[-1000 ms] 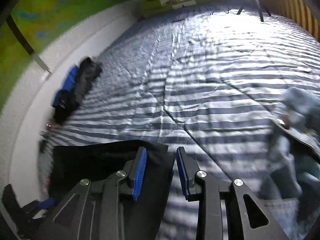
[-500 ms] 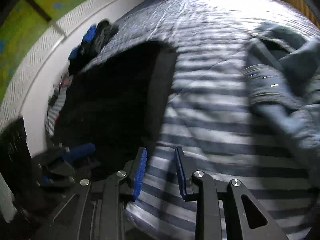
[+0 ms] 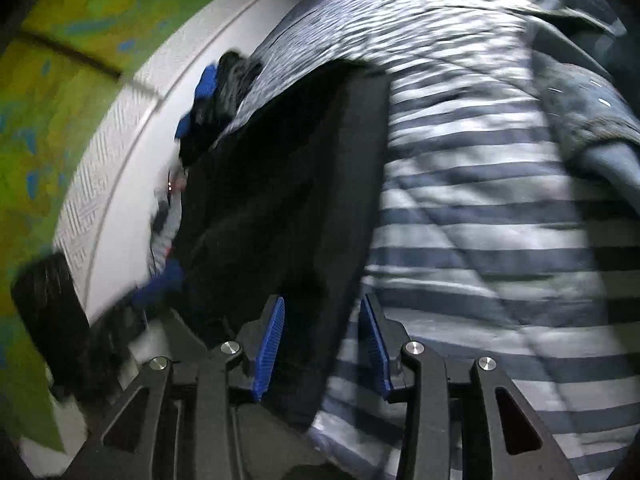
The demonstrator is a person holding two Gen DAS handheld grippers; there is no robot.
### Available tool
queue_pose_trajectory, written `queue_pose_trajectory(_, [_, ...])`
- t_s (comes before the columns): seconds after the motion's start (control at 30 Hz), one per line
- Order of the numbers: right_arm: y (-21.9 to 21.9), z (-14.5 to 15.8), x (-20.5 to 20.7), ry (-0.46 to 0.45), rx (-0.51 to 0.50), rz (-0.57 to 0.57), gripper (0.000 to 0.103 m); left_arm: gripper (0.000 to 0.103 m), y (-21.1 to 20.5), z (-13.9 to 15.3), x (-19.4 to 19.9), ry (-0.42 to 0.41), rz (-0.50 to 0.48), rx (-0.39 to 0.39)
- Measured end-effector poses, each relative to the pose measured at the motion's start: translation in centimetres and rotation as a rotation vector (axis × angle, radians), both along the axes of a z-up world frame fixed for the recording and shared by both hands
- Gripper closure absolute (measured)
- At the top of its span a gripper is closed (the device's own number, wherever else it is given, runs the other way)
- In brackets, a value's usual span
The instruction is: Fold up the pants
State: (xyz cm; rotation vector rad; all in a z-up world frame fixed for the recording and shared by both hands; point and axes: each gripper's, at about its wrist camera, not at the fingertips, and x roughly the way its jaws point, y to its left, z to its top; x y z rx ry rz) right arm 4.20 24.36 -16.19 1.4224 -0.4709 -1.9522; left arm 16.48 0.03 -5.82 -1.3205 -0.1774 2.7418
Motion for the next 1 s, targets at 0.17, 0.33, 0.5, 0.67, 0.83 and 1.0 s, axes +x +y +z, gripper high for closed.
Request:
queue_pose_trajectory(0.17, [-1.2, 0.6, 0.6, 0.036, 0.037, -0.001, 0.086, 0.053, -3.7, 1.6, -4.3, 0.026, 0.047, 0.015])
queue_pose_trajectory(0.33, [-1.0, 0.6, 0.4, 0.011, 0.009, -0.020, 0.089, 0.052, -1.7, 1.0, -12.1, 0.032, 0.014, -0.074])
queue_pose_trajectory(0.5, [-0.8, 0.6, 0.6, 0.006, -0.001, -0.019, 0.091, 0.051, -1.3, -4.7, -17.1, -0.114, 0.013, -0.116])
queue_pose_trajectory(0.67, [-0.1, 0.6, 0.5, -0.022, -0.045, -0.026, 0.093, 0.048, -2.4, -2.2, -16.1, -0.026, 0.046, 0.001])
queue_pose_trajectory(0.83, [0.5, 1.6, 0.3, -0.039, -0.099, -0.039, 0.095, 0.047, -4.2, -1.1, -11.9, 0.006, 0.112, 0.034])
queue_pose_trajectory(1.0, [0.3, 3.2, 0.4, -0.026, -0.132, -0.046, 0.095, 0.038, -4.5, -5.0, -8.8, -0.083, 0.118, -0.014])
